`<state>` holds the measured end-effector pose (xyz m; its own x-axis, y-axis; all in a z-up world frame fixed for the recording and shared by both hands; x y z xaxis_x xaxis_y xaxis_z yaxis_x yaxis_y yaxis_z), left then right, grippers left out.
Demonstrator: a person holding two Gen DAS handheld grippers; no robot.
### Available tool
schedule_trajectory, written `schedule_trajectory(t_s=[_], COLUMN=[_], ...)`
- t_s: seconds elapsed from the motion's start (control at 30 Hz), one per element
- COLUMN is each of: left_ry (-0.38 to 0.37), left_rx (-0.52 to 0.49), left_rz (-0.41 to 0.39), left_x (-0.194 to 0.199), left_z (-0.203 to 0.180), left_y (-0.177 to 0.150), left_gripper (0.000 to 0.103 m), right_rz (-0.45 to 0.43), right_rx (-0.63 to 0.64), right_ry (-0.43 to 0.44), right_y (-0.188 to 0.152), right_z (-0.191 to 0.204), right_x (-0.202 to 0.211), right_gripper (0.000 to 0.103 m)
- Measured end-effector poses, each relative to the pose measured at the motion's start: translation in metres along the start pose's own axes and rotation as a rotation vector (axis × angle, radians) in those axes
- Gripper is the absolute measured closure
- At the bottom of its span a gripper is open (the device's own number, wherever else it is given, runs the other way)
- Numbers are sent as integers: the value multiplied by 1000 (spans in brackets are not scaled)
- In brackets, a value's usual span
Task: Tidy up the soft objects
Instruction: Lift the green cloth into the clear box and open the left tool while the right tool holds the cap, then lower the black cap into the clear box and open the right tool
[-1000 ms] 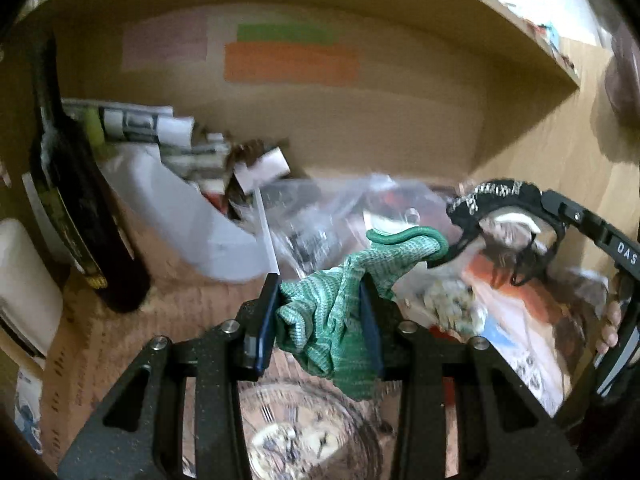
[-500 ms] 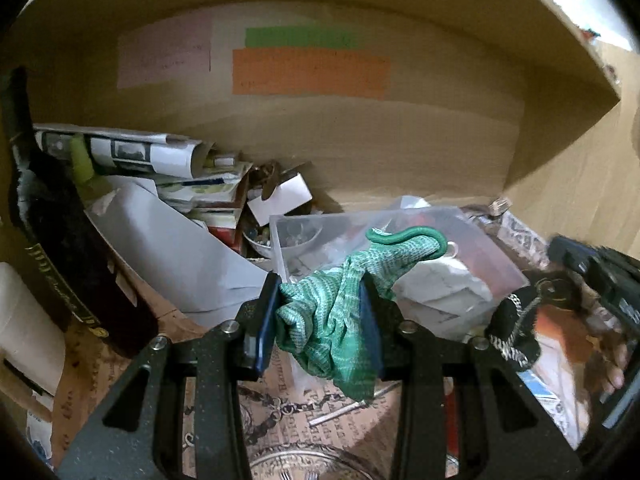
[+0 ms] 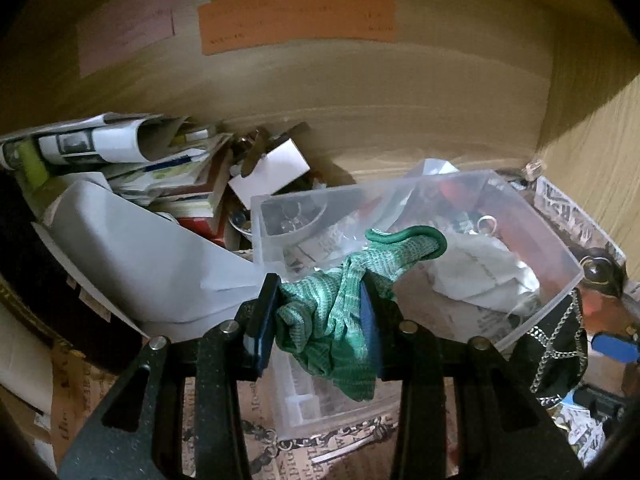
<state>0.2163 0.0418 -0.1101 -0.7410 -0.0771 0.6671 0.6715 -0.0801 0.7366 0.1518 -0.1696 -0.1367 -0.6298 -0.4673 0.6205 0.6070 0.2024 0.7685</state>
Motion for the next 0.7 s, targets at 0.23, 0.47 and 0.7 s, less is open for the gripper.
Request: schedule_trajectory(t_s=[0.23,0.47,0.7], left_ry=[-13,-45,-60], left_rx=[-8,-20,-20], left_rz=[26,-21,-81], left_x=[-10,11,43], left_z=[-3,-4,-1], left_y=[1,-1,-1], left_gripper=[56,38,31], right_rz=[47,69,-16], right_rx=[54,67,22], right_ry=[-19,-61,-52], right_y=[-13,-14,-3], right_z=[8,5,1], right_x=[-14,-30,-8], right_gripper=[59,79,89])
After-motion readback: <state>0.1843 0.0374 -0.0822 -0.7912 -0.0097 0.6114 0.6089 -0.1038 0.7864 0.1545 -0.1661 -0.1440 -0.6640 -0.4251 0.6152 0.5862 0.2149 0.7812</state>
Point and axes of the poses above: each gripper's, at about its wrist camera, not at the fingertips, and x roughly against the way its jaws point, z to its left, y to its top, the point moved 4 cm from there along -x, roughly the way its jaws point, and after that the axes turned 5 degrees about -x, right-handed, at the moved point
